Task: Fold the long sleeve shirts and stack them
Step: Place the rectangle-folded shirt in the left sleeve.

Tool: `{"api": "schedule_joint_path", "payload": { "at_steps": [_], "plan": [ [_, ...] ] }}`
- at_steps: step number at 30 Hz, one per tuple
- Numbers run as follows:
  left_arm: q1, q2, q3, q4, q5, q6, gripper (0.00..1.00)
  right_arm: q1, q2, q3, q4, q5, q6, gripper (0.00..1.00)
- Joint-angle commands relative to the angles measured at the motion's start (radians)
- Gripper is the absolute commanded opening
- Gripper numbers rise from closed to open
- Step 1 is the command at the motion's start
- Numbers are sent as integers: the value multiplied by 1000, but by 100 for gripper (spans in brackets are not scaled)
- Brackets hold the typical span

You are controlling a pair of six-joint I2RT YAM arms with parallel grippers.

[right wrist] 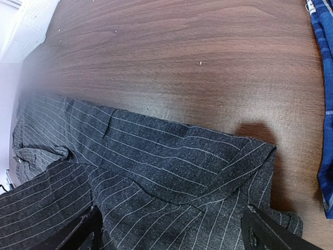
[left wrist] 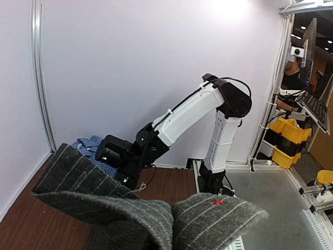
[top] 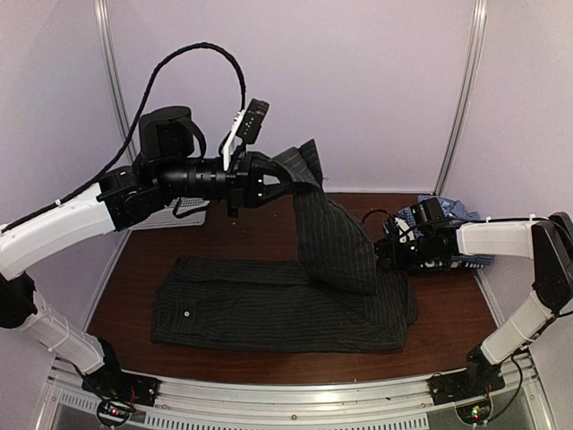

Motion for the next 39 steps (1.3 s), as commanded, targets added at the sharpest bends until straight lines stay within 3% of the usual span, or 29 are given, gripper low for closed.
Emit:
{"api": "schedule_joint_path", "payload": {
  "at_steps": [1,10,24,31,39],
  "plan": [
    [-29,-11,34,-9,40,57,0,-5,9,-3,18,-1,-8,93],
    [-59,-28,-23,-13,130,139,0,-5,34,16,8,-33,-31,92],
    [-180,79,-26,-166,18,280,0,61,90,56,69,-191,-27,81],
    [-181,79,-34,-199,-18,296,0,96,182,50,89,-191,-29,80],
    [-181,82,-49,-224,-22,325,0,95,183,73,-23,-47,-69,81]
  ]
}}
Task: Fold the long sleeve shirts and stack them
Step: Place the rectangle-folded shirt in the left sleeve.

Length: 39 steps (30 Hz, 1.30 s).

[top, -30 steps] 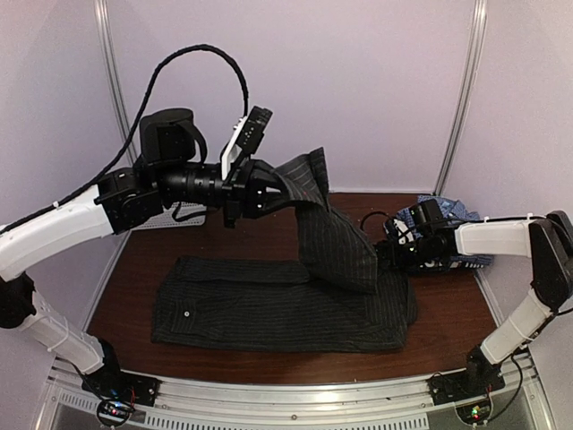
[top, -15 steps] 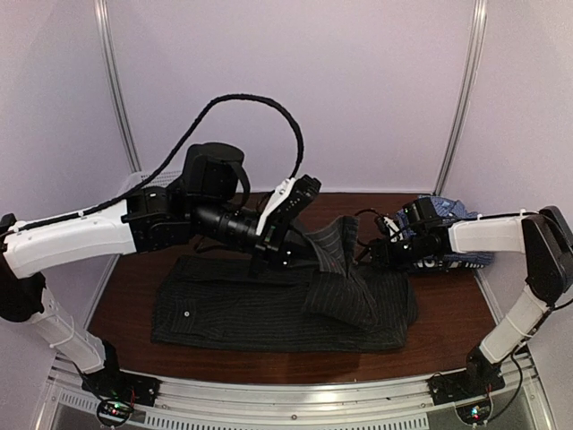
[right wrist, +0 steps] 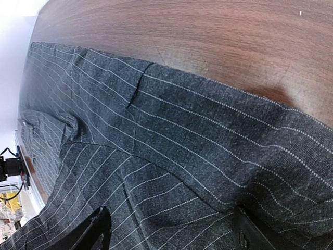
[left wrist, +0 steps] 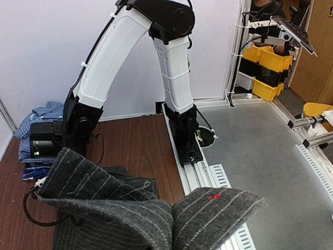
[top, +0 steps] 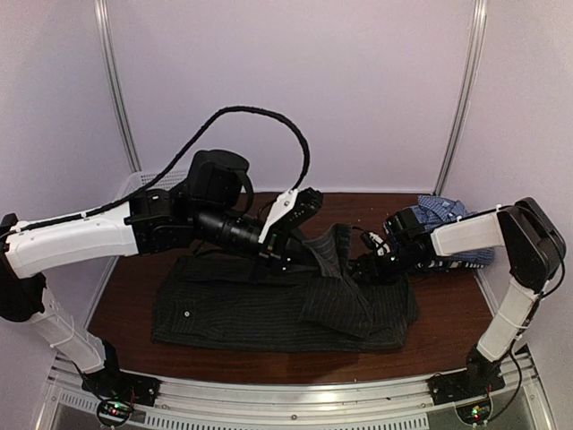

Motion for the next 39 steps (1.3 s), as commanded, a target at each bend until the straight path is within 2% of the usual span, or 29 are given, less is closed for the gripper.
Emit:
{"api": "schedule_joint_path", "payload": {
  "at_steps": [1,8,14,25,39],
  "plan": [
    [1,-2,-9,-2,-9,34,0,0,-30,25,-89,128,-37,81],
    [1,-37,-30,50,-48,31,0,-5,-115,28,-222,304,-60,85],
    [18,-92,-72,153,-241,-58,0,-15,-177,37,-239,328,-51,86],
    [233,-94,-152,305,-378,-359,0,-23,-201,41,-226,325,-45,89],
    [450,-140,-415,406,-469,-376,0,-38,-196,42,-215,313,-51,89]
  ]
}}
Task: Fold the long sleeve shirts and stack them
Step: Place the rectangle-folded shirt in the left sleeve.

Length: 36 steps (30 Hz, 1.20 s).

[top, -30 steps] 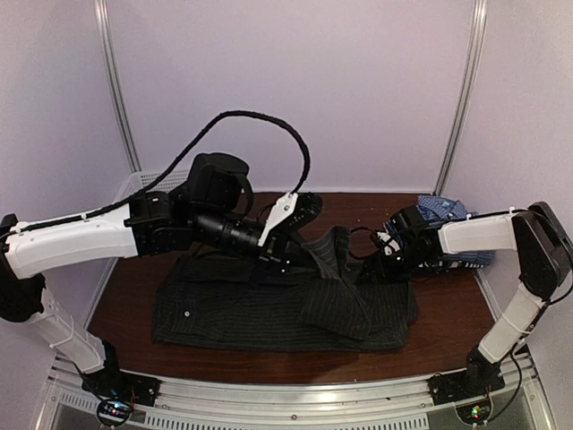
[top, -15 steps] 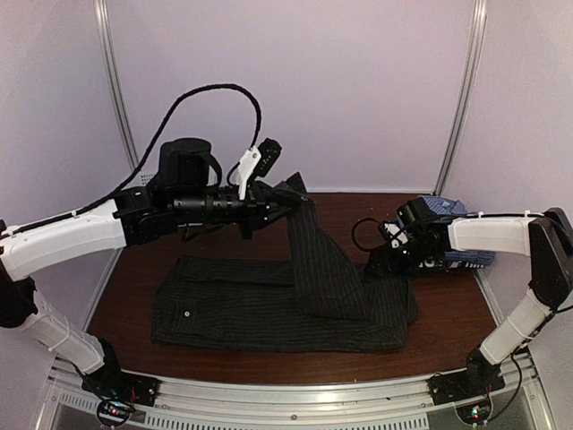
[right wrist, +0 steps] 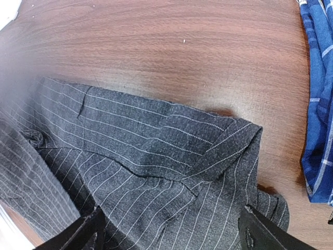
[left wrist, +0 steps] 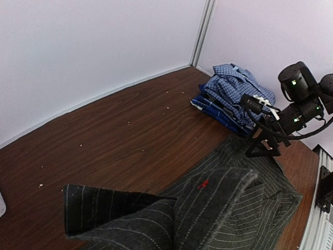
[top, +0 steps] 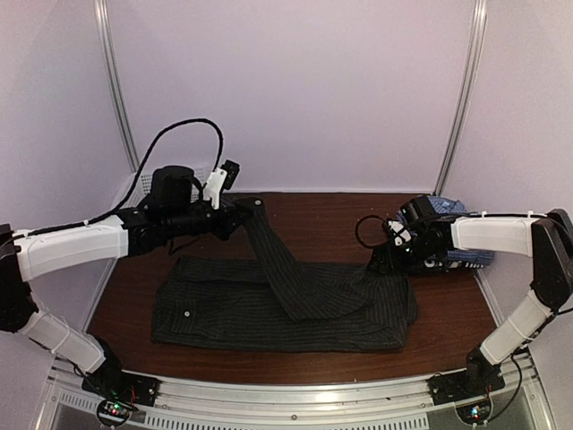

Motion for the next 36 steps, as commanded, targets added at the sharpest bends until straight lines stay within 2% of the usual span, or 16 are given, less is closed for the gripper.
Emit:
{"api": "schedule_joint_path", "payload": {
  "at_steps": [1,8,17,28,36],
  "plan": [
    [54,-56,-88,116,-29,-22,0,-6,-11,14,14,3,-9,89],
    [118,-102,-218,183,-39,-61,0,-5,0,13,22,-9,-15,89],
    [130,-88,-294,216,-78,-83,0,-5,20,12,38,-32,-14,89],
    [151,-197,-395,238,-190,-98,0,-6,20,9,39,-36,-17,90],
    [153,-183,-537,256,-282,-166,5,-4,25,-4,56,-45,-14,90]
  ]
}}
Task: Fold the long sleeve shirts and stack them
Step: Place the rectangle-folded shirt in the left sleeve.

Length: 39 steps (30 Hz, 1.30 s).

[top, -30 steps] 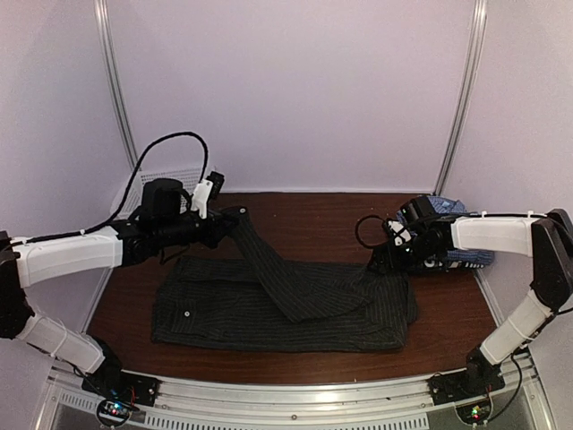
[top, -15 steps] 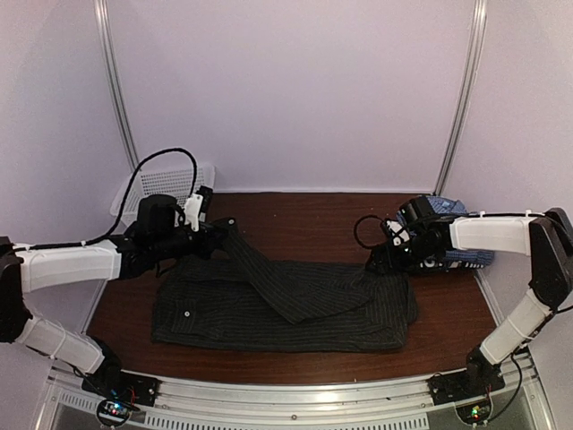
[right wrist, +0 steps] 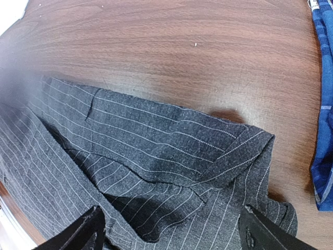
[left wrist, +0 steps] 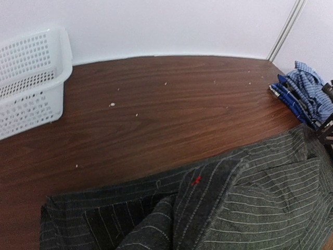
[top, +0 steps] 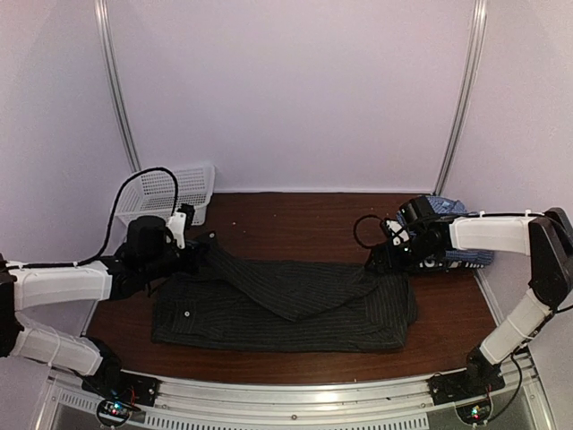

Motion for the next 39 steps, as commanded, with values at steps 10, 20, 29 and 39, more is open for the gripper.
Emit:
{"api": "schedule_joint_path", "payload": {
  "at_steps": [10,20,29,39],
  "plan": [
    [9,62,-210,215,67,-239,19,-5,11,-22,39,-19,-8,90],
    [10,15,-264,280,144,-403,33,-5,12,-35,51,-27,-4,90],
    [12,-3,-193,202,78,-335,23,-5,21,-48,67,-38,-3,90],
    [17,65,18,92,155,-174,0,-5,6,-48,59,-30,-6,90]
  ]
}}
